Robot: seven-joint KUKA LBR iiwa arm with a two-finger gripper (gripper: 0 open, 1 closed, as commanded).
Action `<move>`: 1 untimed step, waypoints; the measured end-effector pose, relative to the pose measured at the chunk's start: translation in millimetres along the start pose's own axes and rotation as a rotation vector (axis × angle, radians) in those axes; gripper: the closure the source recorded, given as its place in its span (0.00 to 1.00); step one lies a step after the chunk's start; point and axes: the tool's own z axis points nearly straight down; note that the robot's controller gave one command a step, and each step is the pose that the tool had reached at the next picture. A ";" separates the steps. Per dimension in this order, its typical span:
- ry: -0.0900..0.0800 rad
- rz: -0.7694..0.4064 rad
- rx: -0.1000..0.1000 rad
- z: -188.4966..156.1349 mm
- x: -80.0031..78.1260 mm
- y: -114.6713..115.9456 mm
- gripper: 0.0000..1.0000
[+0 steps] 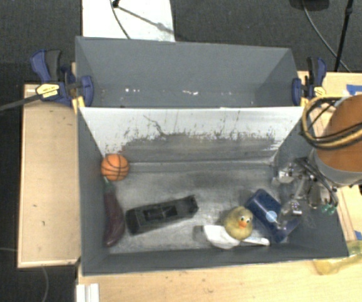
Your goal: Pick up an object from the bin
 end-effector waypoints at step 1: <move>0.013 0.080 -0.010 59.7 4.8 -0.2 0.00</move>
Offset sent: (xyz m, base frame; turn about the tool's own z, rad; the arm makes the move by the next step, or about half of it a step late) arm -0.0228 -0.0200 -0.0714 0.1750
